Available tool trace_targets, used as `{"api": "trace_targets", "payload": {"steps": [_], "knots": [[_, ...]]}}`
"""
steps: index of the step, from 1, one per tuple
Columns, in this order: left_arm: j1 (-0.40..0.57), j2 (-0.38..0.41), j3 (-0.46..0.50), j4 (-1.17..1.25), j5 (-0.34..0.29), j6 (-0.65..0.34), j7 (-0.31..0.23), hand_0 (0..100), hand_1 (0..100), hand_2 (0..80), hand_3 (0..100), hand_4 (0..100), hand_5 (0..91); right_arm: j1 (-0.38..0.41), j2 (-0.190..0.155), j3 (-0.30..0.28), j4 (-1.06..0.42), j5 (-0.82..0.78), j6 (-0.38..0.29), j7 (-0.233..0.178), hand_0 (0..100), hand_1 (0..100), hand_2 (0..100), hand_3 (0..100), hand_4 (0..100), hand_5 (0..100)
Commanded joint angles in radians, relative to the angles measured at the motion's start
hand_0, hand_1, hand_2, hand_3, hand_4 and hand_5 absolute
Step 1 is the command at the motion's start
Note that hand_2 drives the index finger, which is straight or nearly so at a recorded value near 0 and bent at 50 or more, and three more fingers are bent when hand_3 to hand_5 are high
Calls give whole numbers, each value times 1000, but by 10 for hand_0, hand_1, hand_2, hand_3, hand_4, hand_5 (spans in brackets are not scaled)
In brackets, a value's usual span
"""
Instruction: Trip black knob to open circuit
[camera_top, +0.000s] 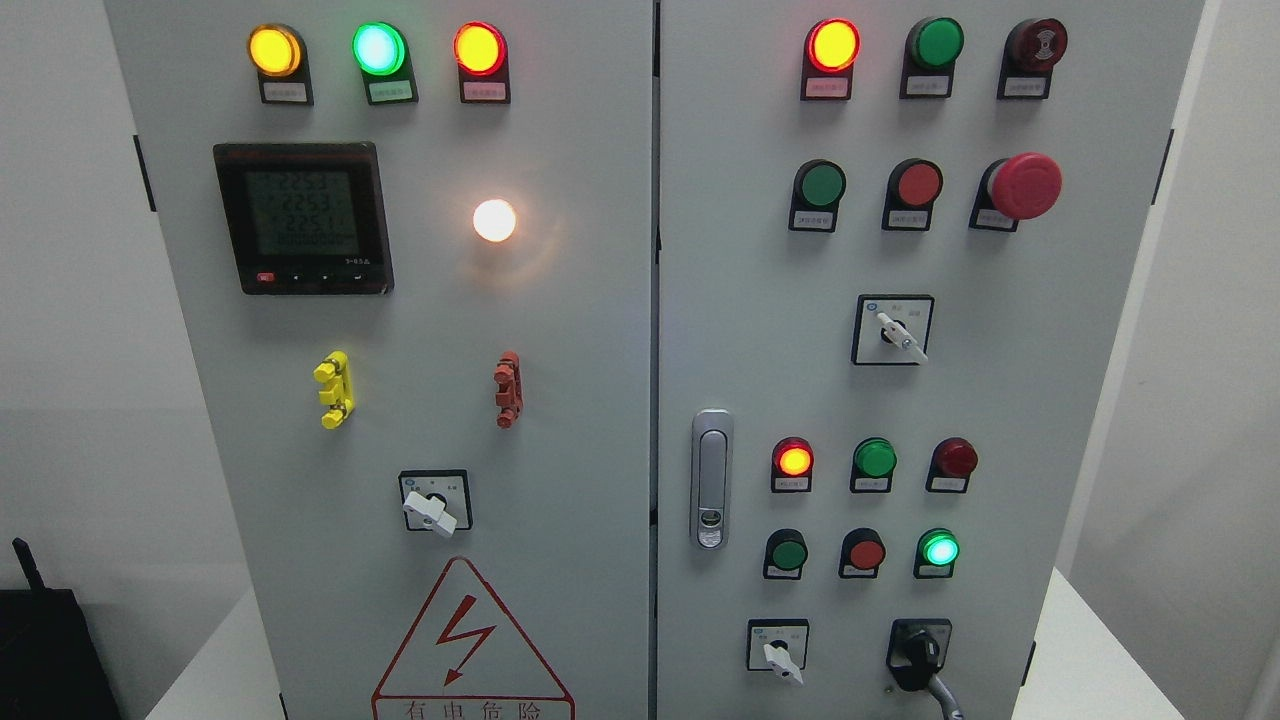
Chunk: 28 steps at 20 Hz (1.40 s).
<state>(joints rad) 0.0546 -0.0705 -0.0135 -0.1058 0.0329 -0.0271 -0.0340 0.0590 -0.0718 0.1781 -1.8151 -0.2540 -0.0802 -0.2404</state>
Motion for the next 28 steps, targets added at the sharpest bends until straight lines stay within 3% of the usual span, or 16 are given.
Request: {"api": "trace_targets", "payload": {"steps": [1,16,28], "knots": [[-2,-2,1,0,2,0,0,120,389,0,0,0,0,-8,-5,-9,-27,-1,-20,15,0,46,64,1000,1000,1000],[-2,-2,1,0,2,-2,0,120,389,0,0,0,0,-5,-11,-26,-29,-4,-20,7,0,44,57,1000,1000,1000],[-2,-2,1,0,2,-2,0,120,389,0,0,0,0,68,-2,-25,-99,-7,-19,-3,0,29,2,1000,980,978]]}}
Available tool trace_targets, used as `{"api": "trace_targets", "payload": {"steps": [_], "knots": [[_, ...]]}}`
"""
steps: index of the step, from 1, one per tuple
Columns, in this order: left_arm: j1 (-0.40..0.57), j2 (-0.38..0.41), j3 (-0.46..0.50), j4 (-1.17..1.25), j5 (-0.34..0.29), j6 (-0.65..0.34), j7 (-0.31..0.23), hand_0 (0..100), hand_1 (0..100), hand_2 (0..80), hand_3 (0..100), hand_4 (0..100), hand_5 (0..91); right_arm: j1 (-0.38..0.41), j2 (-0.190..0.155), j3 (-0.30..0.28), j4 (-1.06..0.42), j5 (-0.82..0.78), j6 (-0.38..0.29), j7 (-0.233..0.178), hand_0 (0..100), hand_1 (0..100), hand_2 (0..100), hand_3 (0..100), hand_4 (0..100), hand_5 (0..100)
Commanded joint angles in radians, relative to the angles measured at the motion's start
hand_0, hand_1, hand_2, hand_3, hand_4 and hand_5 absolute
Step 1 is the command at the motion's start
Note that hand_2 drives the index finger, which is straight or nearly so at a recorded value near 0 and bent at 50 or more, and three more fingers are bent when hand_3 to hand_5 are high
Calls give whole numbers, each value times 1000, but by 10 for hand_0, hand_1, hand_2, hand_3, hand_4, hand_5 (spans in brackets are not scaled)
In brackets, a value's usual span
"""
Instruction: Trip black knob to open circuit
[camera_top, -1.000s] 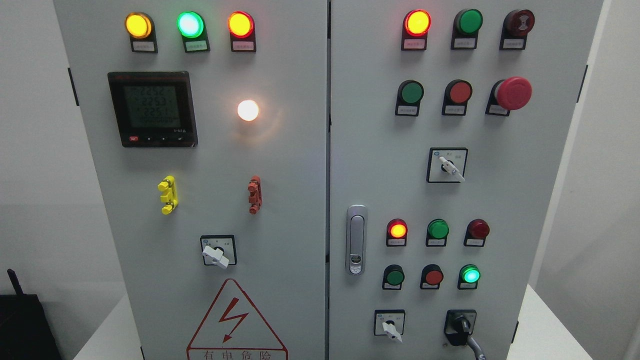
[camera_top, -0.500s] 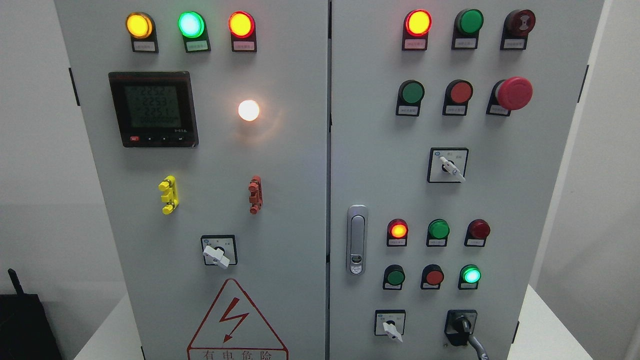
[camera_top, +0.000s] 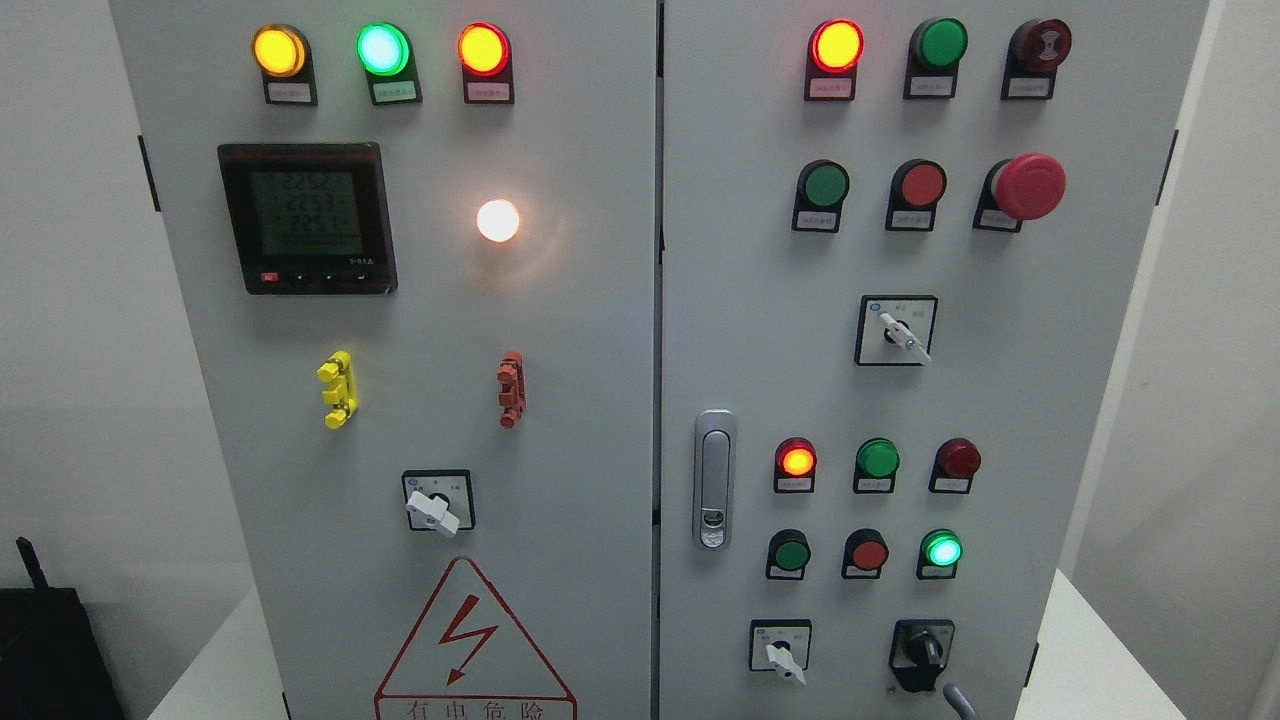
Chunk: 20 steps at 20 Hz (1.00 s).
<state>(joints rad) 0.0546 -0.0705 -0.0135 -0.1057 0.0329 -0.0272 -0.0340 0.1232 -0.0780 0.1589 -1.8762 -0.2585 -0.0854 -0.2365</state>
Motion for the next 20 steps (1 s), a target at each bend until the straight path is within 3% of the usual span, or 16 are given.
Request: {"api": "trace_targets", "payload": {"steps": [1,4,5,9,15,18,19,20], "knots": [[-2,-2,1,0,2,0,0,120,389,0,0,0,0,18,6,-6,-50,-2,-14,-9,0,28,0,1000,973,969],[-2,-2,1,0,2,-2,0,120,389,0,0,0,0,58,9,-6,-80,-2,-16,-9,0,27,0,1000,938,931],[-2,-2,1,0,2,-2,0,120,389,0,0,0,0,65,10,-6,-86,-2,-17,-9,0,27,0,1000,902,857],[-2,0,1,0,2,-2,0,120,389,0,0,0,0,102,12,-7,-110,-2,-20,-9,0,27,0,1000,837,772],[-2,0,1,0,2,0,0,120,389,0,0,0,0,151,15,-7,-146,-2,-27,-9,0,29,0,890,688,606],[-2,-2,1,0,2,-2,0,120,389,0,0,0,0,170,17,-7,-155,-2,-33,-9,0,31,0,751,560,480],[-2,-2,1,0,2,-2,0,120,389,0,0,0,0,174,17,-7,-156,-2,-39,-7,0,32,0,594,447,378],[-2,-2,1,0,2,-2,0,120,389,0,0,0,0,179,17,-7,-158,-2,-42,-7,0,32,0,502,383,316]]}}
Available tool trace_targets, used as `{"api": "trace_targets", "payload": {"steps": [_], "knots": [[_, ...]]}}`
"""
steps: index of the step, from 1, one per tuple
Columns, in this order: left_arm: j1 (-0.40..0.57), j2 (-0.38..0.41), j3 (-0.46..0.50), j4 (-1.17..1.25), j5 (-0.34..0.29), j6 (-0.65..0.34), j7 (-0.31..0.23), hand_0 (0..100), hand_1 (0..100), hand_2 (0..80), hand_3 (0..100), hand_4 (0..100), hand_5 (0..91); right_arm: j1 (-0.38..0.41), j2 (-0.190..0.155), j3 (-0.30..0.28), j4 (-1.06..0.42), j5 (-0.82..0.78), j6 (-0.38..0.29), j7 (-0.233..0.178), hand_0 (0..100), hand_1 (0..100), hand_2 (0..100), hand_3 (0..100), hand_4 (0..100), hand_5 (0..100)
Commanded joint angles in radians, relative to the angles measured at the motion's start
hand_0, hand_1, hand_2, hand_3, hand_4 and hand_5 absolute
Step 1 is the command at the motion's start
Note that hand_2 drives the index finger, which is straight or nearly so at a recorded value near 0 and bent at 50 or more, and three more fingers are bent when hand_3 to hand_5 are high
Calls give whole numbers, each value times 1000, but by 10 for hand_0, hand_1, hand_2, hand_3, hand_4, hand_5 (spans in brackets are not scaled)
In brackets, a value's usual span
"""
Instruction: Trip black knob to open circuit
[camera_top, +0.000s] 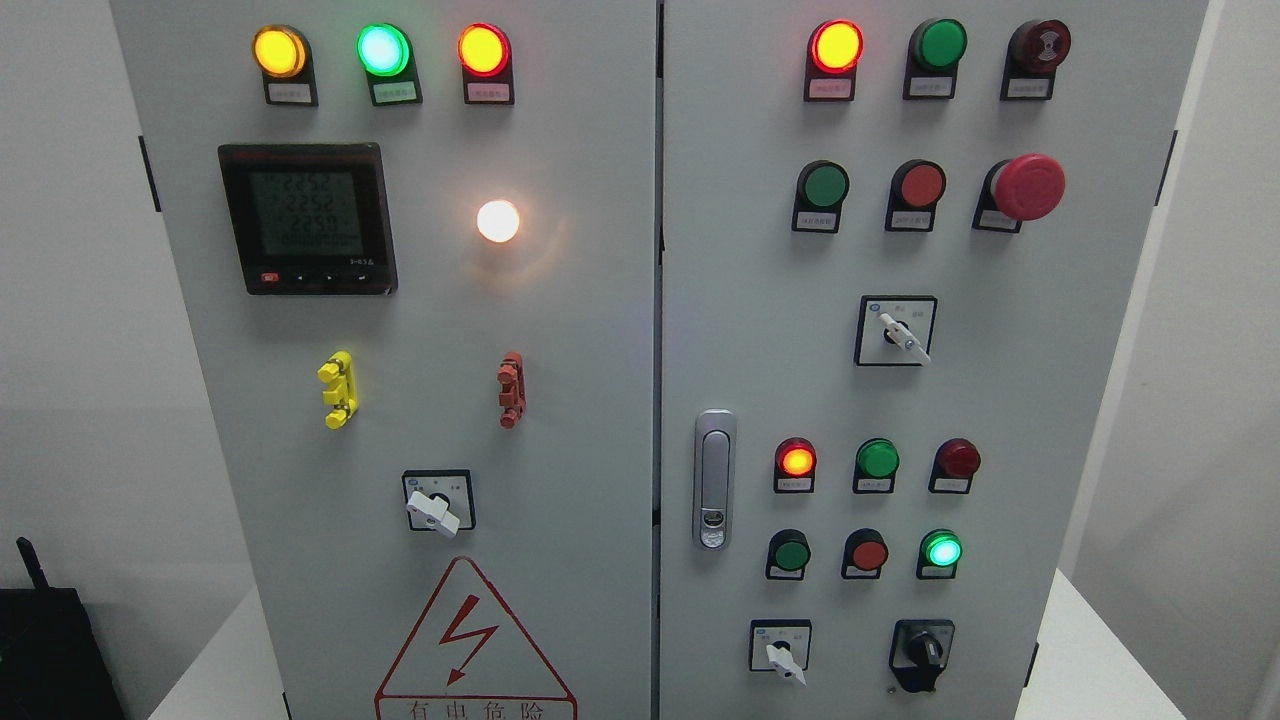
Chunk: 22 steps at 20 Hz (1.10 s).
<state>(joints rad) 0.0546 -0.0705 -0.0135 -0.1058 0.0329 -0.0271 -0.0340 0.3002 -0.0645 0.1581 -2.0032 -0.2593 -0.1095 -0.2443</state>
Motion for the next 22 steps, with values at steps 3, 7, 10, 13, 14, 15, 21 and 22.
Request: {"api": "trace_targets", "payload": {"steps": [3,7,10,13,14,15,21,22], "knots": [[-2,-2,1,0,2,-2,0,120,389,0,0,0,0,7,3,-6,-31,-3,-18,3,0,34,0,259,176,135],[-2,0,1,0,2,-2,0,120,389,0,0,0,0,8,8,-6,-31,-3,-18,3,0,31,0,55,0,0],[-2,-2,1,0,2,-2,0,120,389,0,0,0,0,8,8,-6,-31,-3,-18,3,0,30,0,29,0,0],[-2,-2,1,0,2,-2,0,120,389,0,0,0,0,8,8,-6,-31,-3,-19,3,0,30,0,21,0,0],[-2,-2,1,0,2,-2,0,120,389,0,0,0,0,8,8,-6,-31,-3,-18,3,0,30,0,20,0,0],[-2,-2,1,0,2,-2,0,120,389,0,0,0,0,8,8,-8,-31,-3,-18,3,0,30,0,19,0,0],[-2,-2,1,0,2,0,0,120,389,0,0,0,0,8,8,-14,-31,-3,-18,3,0,31,0,6,0,0],[-2,0,1,0,2,-2,0,120,389,0,0,0,0,8,8,-14,-31,-5,-18,3,0,31,0,3,0,0]]}}
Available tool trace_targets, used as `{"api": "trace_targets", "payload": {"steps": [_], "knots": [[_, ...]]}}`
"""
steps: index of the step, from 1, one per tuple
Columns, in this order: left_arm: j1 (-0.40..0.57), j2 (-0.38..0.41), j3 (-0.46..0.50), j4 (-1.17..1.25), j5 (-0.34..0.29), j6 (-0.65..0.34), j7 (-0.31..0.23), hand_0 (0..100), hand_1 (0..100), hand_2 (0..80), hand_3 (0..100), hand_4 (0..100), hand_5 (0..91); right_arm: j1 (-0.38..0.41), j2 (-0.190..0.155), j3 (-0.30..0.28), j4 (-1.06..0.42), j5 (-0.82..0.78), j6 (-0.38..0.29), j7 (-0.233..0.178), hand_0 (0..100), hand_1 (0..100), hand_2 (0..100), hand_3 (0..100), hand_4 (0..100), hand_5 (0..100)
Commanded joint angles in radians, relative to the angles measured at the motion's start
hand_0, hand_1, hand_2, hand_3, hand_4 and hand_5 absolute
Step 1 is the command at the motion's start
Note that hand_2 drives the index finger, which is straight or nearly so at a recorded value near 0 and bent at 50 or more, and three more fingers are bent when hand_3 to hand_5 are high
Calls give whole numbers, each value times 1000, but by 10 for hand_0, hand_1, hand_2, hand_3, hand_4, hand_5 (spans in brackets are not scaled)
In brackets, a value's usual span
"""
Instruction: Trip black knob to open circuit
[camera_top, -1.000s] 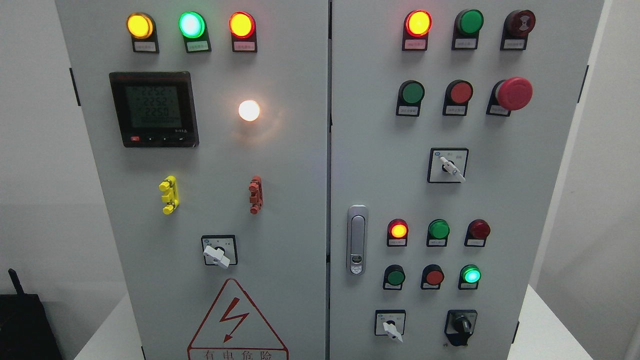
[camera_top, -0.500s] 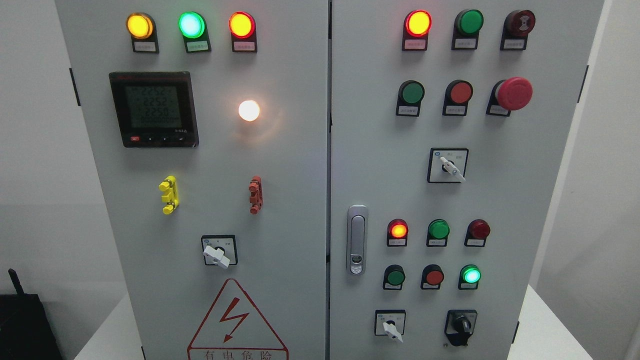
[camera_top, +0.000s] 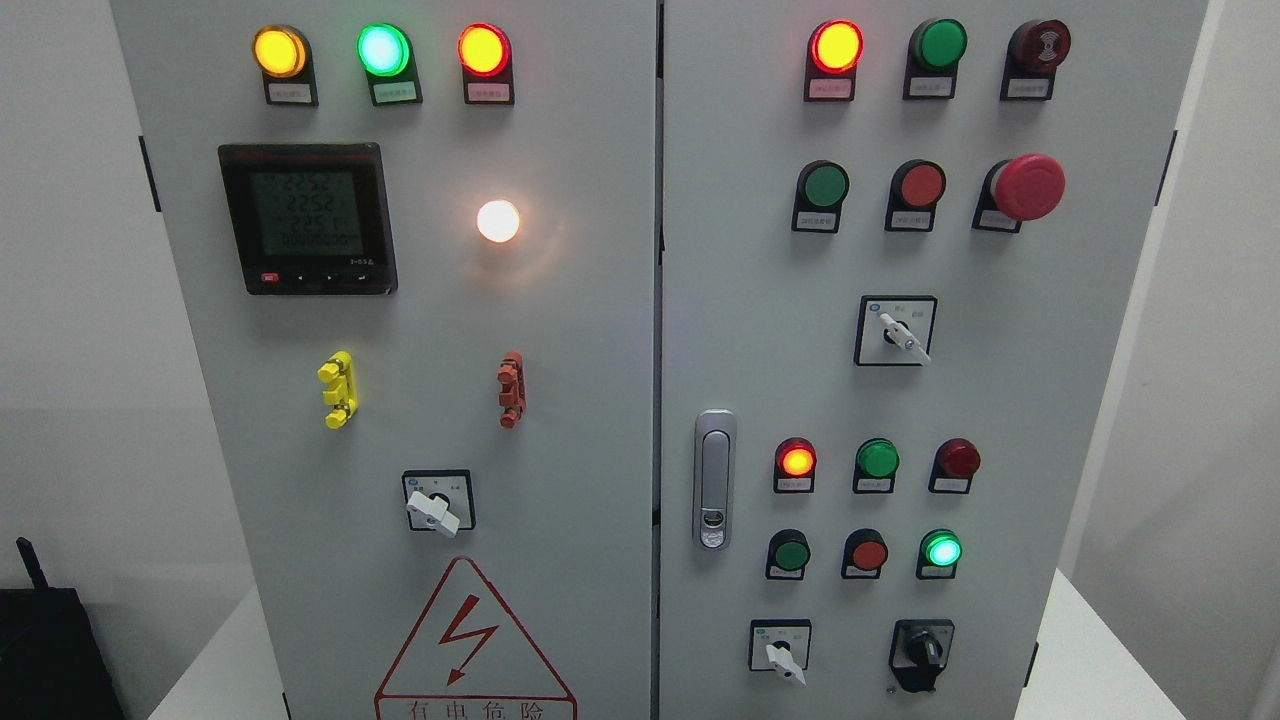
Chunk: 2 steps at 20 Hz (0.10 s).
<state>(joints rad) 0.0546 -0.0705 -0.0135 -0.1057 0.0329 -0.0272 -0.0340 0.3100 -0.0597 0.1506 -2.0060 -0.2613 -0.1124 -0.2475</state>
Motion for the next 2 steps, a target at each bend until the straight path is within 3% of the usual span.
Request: {"api": "trace_targets", "payload": {"steps": [1,2], "knots": [[-2,-2,1,0,2,-2,0,120,389,0,0,0,0,-2,3,-6,-28,-3,-15,7,0,31,0,0,0,0],[-2,-2,1,0,2,-2,0,120,389,0,0,0,0,-2,3,-6,-28,-3,-15,7,0,31,0,0,0,0]]}}
